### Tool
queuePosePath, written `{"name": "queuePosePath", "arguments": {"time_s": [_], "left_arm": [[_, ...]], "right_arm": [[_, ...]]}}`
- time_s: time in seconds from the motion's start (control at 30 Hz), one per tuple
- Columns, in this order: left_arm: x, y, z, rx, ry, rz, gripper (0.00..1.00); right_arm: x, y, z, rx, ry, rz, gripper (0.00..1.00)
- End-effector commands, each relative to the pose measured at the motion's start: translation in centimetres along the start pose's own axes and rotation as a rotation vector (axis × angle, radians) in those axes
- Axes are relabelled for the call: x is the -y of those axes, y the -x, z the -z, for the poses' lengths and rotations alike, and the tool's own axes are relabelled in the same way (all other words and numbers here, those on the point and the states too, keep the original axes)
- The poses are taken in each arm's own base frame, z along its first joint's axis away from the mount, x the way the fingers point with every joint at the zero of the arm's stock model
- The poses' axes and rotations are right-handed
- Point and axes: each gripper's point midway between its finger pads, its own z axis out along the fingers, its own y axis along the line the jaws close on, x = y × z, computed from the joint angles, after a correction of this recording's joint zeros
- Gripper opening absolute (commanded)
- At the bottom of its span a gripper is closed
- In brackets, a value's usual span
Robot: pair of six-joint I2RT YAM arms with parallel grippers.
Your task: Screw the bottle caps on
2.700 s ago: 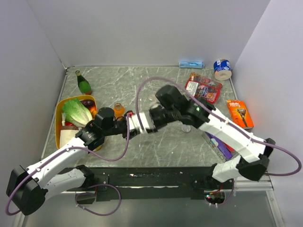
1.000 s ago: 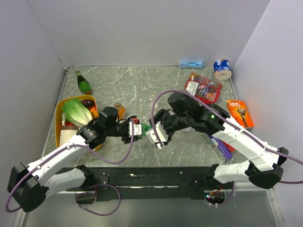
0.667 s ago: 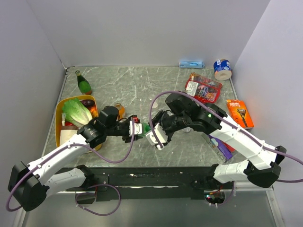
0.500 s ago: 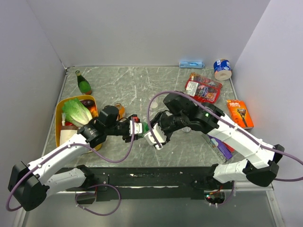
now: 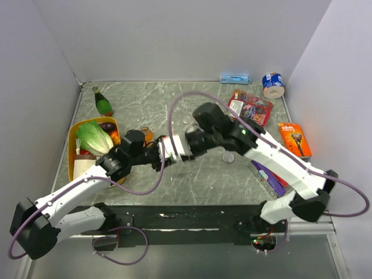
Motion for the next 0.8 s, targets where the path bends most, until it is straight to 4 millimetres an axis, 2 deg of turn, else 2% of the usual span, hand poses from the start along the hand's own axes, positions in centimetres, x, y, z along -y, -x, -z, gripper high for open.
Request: {"name": "queuePosePath", "arguments": {"time_s": [0.0,0.03,0.07,0.13,0.17,0.27,0.33,0.37,0.4,0.43,0.47,0.53,0.63,0.67,0.7,0.73,0.77], "left_arm": [[-6.2,5.9,1.3,0.204,0.325,0.076,0.01],[-7.1,6.0,1.5,0.210,0.377,0.117,0.01],[-8.6,5.6,1.9,0.192,0.467,0.145,0.01],[-9.9,5.8,2.2,0.197,0.536,0.172,0.01],[-10.8,5.5,2.4,0.178,0.580,0.185,0.01],[-11.2,5.3,2.1,0.159,0.588,0.193,0.01],[-10.9,4.7,2.0,0.131,0.578,0.190,0.01],[-10.7,4.5,2.0,0.124,0.575,0.192,0.01],[-10.4,4.3,1.9,0.115,0.561,0.196,0.01],[-10.1,3.9,1.8,0.097,0.546,0.191,0.01],[-9.4,3.1,1.6,0.065,0.519,0.195,0.01],[-8.2,2.3,1.1,0.035,0.456,0.186,0.01],[-5.7,1.2,0.8,0.012,0.335,0.131,0.01],[-5.2,1.5,0.9,0.024,0.313,0.110,0.01],[-4.3,0.9,0.7,0.005,0.268,0.100,0.01],[-3.5,1.2,0.6,0.016,0.216,0.070,0.01],[-3.0,1.3,0.5,0.021,0.181,0.053,0.01]], "right_arm": [[2.9,-0.7,-2.1,-0.043,-0.061,-0.548,0.14],[4.7,-0.4,-1.0,-0.012,-0.084,-0.649,0.08],[3.8,-0.6,-1.3,-0.026,-0.039,-0.867,0.04],[4.0,-1.9,-2.1,0.007,-0.012,-1.052,0.00],[4.3,-1.7,-1.9,0.027,-0.031,-1.153,0.00],[4.4,-1.4,-2.1,0.063,0.041,-1.324,0.00],[5.7,-0.8,-1.5,0.120,0.035,-1.326,0.00],[6.3,-0.8,-1.0,0.144,0.031,-1.331,0.07],[7.2,-0.4,-0.1,0.178,0.011,-1.306,0.22],[8.4,0.4,1.4,0.224,-0.021,-1.263,0.53],[9.2,0.7,2.4,0.247,-0.049,-1.219,0.65],[10.9,1.7,6.1,0.305,-0.139,-1.114,0.84],[11.5,2.4,10.2,0.362,-0.203,-0.976,0.89],[11.2,2.6,10.8,0.370,-0.207,-0.904,0.89],[10.5,3.4,12.0,0.386,-0.217,-0.849,0.90],[9.6,2.8,11.4,0.372,-0.199,-0.834,0.90],[9.0,2.6,11.3,0.367,-0.192,-0.743,0.90]]}}
